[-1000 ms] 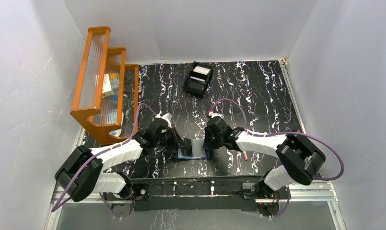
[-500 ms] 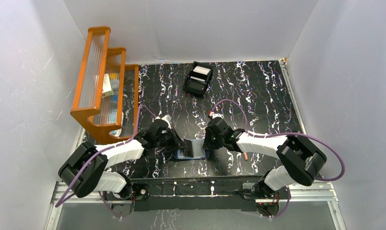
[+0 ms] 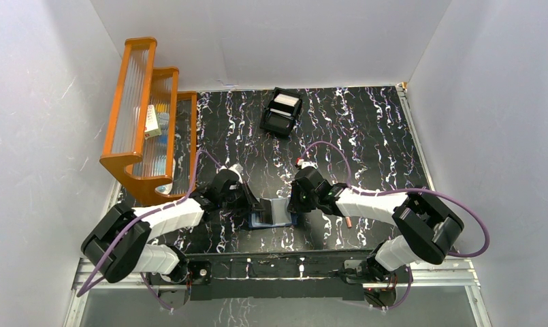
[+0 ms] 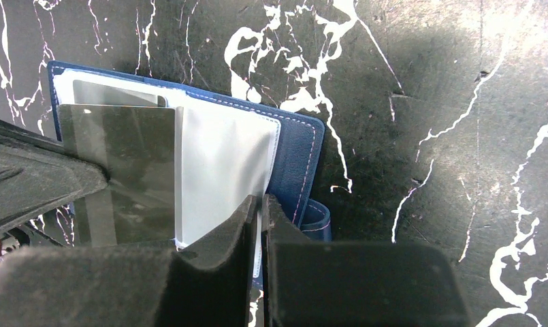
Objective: Put the credit cards into the card holder
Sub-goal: Insert the credit card into the card holder.
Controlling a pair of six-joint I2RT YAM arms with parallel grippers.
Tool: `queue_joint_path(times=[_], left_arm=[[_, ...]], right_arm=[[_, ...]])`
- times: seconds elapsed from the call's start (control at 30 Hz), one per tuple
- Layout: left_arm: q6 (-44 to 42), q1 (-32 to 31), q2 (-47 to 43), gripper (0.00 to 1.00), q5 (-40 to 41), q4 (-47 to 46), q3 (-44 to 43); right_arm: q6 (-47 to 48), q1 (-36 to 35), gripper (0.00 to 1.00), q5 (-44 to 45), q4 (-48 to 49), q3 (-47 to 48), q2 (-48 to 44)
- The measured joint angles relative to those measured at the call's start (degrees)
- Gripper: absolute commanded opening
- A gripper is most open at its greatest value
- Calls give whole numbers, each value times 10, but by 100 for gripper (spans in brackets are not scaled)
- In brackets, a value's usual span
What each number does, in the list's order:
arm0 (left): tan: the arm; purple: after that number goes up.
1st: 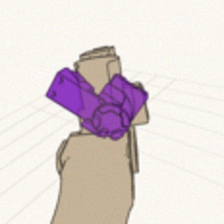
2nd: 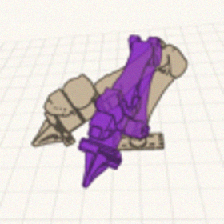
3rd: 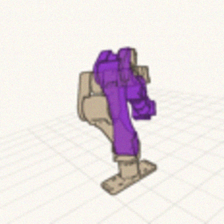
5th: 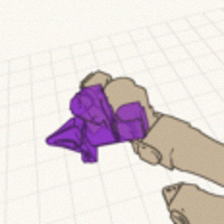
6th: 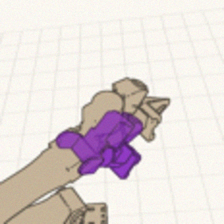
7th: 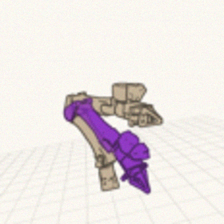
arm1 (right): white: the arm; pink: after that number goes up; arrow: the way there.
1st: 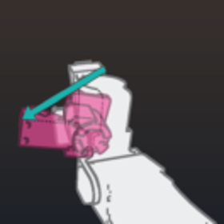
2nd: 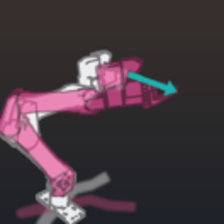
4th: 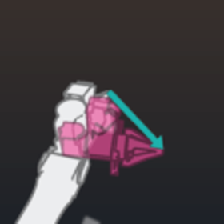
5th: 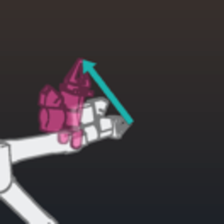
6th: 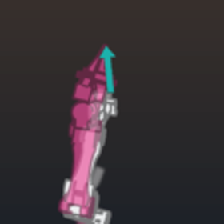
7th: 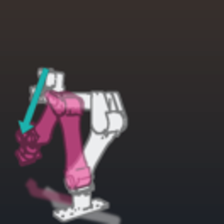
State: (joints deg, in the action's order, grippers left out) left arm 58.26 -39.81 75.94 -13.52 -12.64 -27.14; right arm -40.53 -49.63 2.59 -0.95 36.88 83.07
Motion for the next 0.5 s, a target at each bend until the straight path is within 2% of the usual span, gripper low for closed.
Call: queue_joint_path(times=[0.23,0.5], left_arm=[[-1,0,-43,0,10,24,-8],[-2,0,-24,0,6,-2,-7]], right_arm=[[0,0,14,0,0,0,0],[0,0,15,0,1,0,0]])
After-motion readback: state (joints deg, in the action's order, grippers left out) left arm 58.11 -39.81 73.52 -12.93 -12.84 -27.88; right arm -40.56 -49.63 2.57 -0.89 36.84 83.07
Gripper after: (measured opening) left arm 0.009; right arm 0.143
